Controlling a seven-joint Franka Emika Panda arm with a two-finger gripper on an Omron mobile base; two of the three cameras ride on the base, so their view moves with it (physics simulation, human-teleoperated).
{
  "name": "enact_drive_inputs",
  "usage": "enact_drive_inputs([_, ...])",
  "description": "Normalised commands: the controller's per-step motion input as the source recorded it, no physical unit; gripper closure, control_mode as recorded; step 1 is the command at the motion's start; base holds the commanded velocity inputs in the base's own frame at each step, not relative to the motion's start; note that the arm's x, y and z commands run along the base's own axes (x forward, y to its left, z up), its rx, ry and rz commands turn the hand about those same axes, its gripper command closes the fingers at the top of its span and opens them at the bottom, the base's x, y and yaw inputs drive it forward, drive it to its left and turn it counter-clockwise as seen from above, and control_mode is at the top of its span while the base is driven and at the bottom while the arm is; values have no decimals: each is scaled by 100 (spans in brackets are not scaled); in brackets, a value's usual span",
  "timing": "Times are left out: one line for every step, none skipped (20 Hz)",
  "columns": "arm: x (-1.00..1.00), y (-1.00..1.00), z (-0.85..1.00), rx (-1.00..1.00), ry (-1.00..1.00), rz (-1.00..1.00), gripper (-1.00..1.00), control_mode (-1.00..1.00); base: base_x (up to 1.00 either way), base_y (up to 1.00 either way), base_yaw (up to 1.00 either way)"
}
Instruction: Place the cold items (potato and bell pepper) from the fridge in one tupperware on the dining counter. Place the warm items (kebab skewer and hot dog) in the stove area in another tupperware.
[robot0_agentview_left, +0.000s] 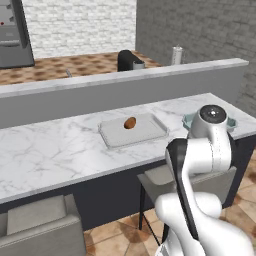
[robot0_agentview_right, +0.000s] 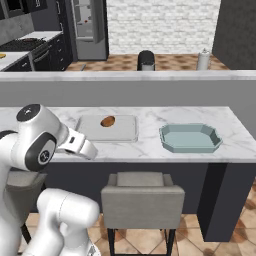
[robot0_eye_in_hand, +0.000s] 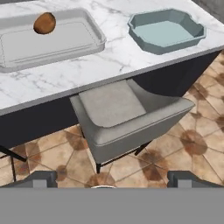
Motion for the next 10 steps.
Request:
enact_drive_inputs([0,0,-9,-4,8,17,-100,-100,0,0,0])
enact_drive_inputs([0,0,-6,-2,7,14,-100,-100,0,0,0])
enact_drive_inputs([0,0,-9,0,2,9,-100,-100,0,0,0])
enact_drive_inputs([0,0,-12,0,1,6,-100,-100,0,0,0])
enact_drive_inputs([0,0,-14,0,1,5,-100,-100,0,0,0])
enact_drive_inputs([0,0,-12,0,1,4,-100,-100,0,0,0])
enact_drive_inputs([0,0,-10,0,0,4,-100,-100,0,0,0])
enact_drive_inputs([0,0,-10,0,0,4,-100,-100,0,0,0])
enact_drive_inputs([-2,-6,-7,0,0,5,-100,-100,0,0,0])
enact_drive_inputs([-4,-9,-7,0,0,5,-100,-100,0,0,0])
